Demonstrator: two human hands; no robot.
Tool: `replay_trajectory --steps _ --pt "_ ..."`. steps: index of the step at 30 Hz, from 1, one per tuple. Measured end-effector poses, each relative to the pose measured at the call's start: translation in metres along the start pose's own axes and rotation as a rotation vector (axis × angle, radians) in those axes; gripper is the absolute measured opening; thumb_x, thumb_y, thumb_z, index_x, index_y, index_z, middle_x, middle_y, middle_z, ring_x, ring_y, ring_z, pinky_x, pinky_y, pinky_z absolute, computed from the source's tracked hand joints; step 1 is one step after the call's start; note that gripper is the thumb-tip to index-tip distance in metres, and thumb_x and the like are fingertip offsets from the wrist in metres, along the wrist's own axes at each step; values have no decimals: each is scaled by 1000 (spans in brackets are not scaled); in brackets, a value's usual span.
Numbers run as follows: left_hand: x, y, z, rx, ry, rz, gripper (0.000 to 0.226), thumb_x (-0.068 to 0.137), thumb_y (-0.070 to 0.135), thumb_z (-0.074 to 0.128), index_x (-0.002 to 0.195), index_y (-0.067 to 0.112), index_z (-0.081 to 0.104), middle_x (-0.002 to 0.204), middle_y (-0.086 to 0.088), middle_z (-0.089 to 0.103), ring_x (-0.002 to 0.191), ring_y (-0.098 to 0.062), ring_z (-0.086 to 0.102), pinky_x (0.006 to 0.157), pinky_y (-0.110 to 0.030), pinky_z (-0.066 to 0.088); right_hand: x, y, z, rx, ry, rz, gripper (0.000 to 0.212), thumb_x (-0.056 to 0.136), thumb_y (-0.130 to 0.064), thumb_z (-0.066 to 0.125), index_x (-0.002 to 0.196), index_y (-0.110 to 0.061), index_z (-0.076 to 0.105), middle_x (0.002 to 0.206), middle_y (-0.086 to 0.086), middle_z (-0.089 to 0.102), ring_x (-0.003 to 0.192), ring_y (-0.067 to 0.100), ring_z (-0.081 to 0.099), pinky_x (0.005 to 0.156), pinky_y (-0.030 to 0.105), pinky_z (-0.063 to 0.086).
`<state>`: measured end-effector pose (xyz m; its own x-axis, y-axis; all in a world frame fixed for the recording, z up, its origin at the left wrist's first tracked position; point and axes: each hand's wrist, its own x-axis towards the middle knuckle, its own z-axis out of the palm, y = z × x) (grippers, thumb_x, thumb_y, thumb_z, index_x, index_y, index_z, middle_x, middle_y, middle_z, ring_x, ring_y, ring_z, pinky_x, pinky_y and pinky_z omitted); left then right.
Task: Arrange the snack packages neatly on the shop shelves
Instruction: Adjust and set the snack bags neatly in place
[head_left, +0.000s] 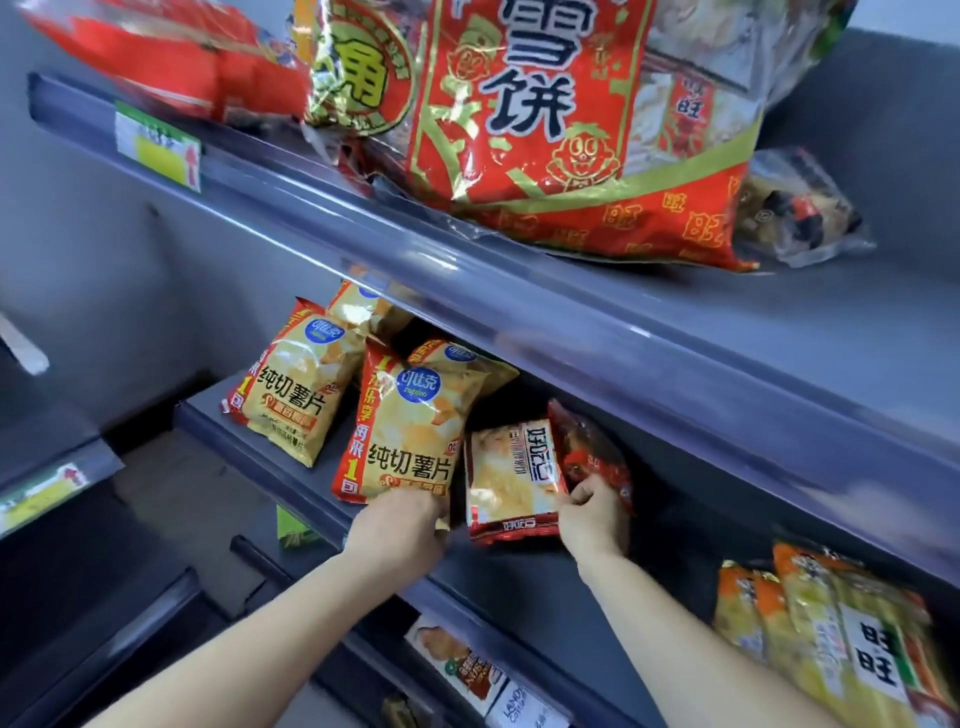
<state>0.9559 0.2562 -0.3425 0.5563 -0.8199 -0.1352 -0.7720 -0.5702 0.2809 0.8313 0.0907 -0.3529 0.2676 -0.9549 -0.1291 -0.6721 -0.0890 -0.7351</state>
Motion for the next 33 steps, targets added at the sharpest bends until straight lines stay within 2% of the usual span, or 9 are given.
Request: replay_trajectory --steps 4,8,13,17,20,23,26,28,33 --pt "-3 4 -19 -20 48 66 32 91 31 56 122 23 59 118 -3 64 106 -25 61 83 -35 54 -24 -3 -40 -204 112 -203 15 89 -13 58 78 -14 48 76 -1 59 74 27 57 63 33 45" --pt "-10 14 -30 -109 118 116 65 90 43 57 146 19 33 135 -5 47 116 -28 54 85 -38 50 -56 3 -77 -229 138 -313 10 89 -11 59 83 -12 51 87 -11 62 80 17 56 66 29 41" --pt "-22 40 -36 -356 -31 168 80 93 47 53 153 12 13 152 -11 35 135 -28 40 104 -33 36 -98 8 -117 -184 133 -391 31 88 -10 62 71 -25 40 88 -14 66 80 13 61 67 30 44" --pt "-38 63 -34 -559 -160 276 42 95 37 53 130 13 50 121 -3 64 114 -22 60 93 -31 47 -130 13 -143 -141 169 -409 36 90 -15 61 69 -32 37 90 -16 66 85 9 61 71 34 49" --pt "-53 91 -35 -638 -175 334 20 95 35 56 108 21 57 103 3 69 96 -17 66 80 -29 52 -149 22 -169 -52 289 -362 28 91 -18 62 73 -30 44 84 -12 64 81 8 60 72 34 50" --pt "-71 133 -34 -666 -160 350 23 95 37 55 100 15 58 91 -1 70 84 -20 66 76 -35 54 -164 40 -198 78 445 -246 15 87 -24 68 87 -28 53 89 -14 62 85 9 60 78 38 52" --pt "-94 180 -28 -779 -211 348 22 96 36 53 93 14 57 79 1 69 72 -18 65 61 -31 53 -182 64 -228 232 480 -81 45 84 -31 71 122 -26 48 105 -13 60 96 10 61 88 39 52" --pt "-109 213 -23 -831 -234 340 22 96 37 53 90 16 58 79 0 70 75 -21 66 63 -34 55 -197 83 -249 290 431 -2 63 84 -34 70 137 -24 37 106 -13 59 98 10 60 91 37 51" --pt "-147 296 -5 -785 -248 373 26 98 42 47 96 16 54 82 5 63 73 -13 58 57 -23 43 -229 149 -306 369 303 108 58 87 -25 68 136 -29 38 110 -8 64 100 11 64 86 37 56"
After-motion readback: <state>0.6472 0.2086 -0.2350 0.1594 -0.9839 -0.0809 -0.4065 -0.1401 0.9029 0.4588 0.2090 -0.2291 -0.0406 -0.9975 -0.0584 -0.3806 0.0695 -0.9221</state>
